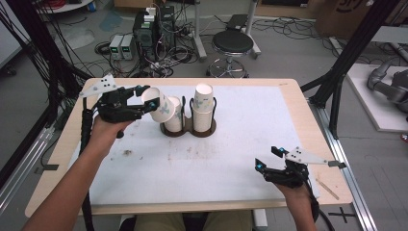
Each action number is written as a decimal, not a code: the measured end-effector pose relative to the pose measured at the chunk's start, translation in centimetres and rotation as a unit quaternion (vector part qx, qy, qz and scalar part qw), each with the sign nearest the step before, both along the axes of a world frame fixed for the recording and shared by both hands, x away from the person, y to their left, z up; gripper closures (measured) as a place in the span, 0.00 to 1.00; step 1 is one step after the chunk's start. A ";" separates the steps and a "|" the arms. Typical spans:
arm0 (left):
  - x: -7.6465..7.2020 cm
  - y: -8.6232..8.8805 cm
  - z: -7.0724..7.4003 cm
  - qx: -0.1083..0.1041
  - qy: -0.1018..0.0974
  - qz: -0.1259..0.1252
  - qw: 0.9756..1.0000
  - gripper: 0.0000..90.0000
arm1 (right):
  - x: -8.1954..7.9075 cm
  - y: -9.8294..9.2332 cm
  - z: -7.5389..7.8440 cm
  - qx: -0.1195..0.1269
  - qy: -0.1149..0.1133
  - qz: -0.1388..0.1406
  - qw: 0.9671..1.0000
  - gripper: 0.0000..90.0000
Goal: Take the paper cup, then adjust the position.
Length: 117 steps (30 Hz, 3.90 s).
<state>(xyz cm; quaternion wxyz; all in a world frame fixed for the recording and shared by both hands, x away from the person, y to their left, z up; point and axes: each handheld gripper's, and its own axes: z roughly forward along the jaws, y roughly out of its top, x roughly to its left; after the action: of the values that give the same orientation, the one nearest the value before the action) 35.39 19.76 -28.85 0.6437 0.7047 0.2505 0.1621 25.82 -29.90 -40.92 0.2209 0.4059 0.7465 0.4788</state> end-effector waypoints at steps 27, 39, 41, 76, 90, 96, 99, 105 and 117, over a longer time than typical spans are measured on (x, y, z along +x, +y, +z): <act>-3.2 -2.4 -4.3 0.022 0.020 -0.065 0.997 0.40 | 1.0 2.6 0.5 0.003 -0.006 0.053 0.999 0.23; -3.9 -4.7 -5.5 0.054 0.030 -0.096 0.993 0.40 | 2.2 5.6 1.5 0.020 -0.004 0.146 0.989 0.23; -4.0 -5.1 -5.6 0.060 0.031 -0.103 0.992 0.40 | 2.5 6.2 1.6 0.028 -0.001 0.168 0.985 0.23; -5.3 -9.5 -6.5 0.075 0.042 -0.184 0.979 0.40 | 3.8 13.7 1.0 0.014 0.005 0.332 0.943 0.23; -5.3 -10.1 -6.8 0.059 0.047 -0.204 0.976 0.40 | 3.8 14.0 0.7 0.024 0.005 0.344 0.939 0.23; -5.3 -10.2 -6.8 0.057 0.046 -0.208 0.975 0.40 | 3.8 14.1 0.5 0.021 0.002 0.350 0.937 0.25; -5.4 -10.1 -6.9 0.054 0.048 -0.207 0.976 0.40 | 3.8 14.1 0.5 0.020 -0.002 0.356 0.934 0.29; -5.3 -10.1 -7.1 0.050 0.052 -0.204 0.976 0.40 | 3.8 14.1 0.5 0.015 -0.002 0.357 0.934 0.30; -5.3 -9.6 -7.2 0.061 0.066 -0.185 0.979 0.18 | 3.8 13.9 0.6 -0.009 0.006 0.356 0.935 0.31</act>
<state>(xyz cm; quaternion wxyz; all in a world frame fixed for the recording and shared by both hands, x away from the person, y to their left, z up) 30.07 10.17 -36.06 0.6005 0.7858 0.1477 0.0085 29.63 -15.98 -40.29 0.0350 0.1148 0.8475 0.5171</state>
